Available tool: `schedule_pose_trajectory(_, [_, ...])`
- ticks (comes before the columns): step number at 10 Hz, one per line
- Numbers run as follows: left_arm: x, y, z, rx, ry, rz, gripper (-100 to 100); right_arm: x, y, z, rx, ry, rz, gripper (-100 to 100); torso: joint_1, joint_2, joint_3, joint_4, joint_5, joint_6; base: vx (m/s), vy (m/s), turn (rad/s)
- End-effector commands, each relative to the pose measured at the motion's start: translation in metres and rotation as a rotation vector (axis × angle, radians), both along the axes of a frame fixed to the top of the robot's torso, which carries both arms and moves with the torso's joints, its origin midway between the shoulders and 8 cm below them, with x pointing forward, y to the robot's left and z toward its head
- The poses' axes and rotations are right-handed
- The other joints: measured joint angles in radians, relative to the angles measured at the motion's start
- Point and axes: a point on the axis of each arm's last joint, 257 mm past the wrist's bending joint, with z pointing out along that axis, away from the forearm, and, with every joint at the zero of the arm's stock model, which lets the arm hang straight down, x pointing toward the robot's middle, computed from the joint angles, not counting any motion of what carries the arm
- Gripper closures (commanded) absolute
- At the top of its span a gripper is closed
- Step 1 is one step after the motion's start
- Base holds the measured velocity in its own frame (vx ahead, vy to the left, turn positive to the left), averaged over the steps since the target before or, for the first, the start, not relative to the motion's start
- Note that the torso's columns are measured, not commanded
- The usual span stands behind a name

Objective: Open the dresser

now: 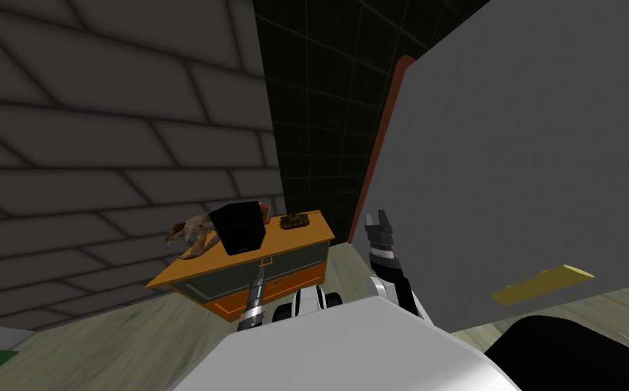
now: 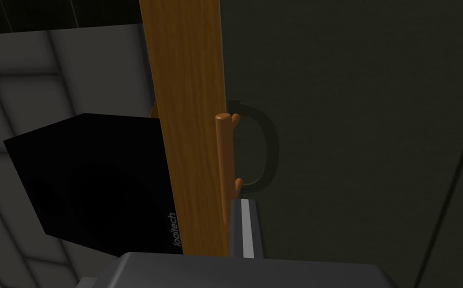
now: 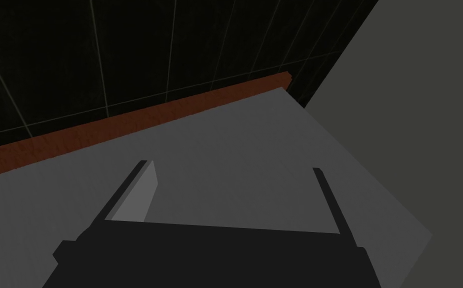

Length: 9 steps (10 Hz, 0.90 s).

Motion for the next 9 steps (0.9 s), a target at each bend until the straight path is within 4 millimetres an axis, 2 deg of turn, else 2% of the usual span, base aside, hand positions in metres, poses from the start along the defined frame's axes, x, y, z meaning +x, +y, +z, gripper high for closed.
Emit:
schedule_pose_trajectory(1, [-0.020,-0.008,0.000,-0.001,-0.006,-0.030,100,0.000,0.000,0.000,0.000,0.000,0.000,0,0.000,0.004,0.002,0.001,0.000,0.000,0.099,-0.016,0.059])
schedule_pose_trajectory(6, [-0.079,-0.032,-0.003,-0.007,-0.001,-0.124,100,0.000,0.000,0.000,0.000,0.000,0.000,0,0.000,0.002,0.001,0.000,0.000,0.000,0.116,-0.016,0.170])
schedule_pose_trajectory(7, [-0.071,-0.029,-0.005,-0.005,0.002,-0.111,100,0.000,0.000,0.000,0.000,0.000,0.000,0,0.000,0.002,0.001,0.001,0.000,0.000,0.065,-0.025,0.038])
schedule_pose_trajectory(8, [-0.072,-0.015,-0.003,0.034,0.005,-0.127,-100,0.000,0.000,0.000,0.000,0.000,0.000,0,0.001,0.007,0.004,0.002,0.000,0.000,0.011,-0.010,-0.008])
schedule_pose_trajectory(9, [-0.072,-0.009,-0.003,0.050,0.007,-0.133,-100,0.000,0.000,0.000,0.000,0.000,0.000,0,0.003,0.010,0.006,0.003,0.001,0.000,-0.007,-0.005,0.007])
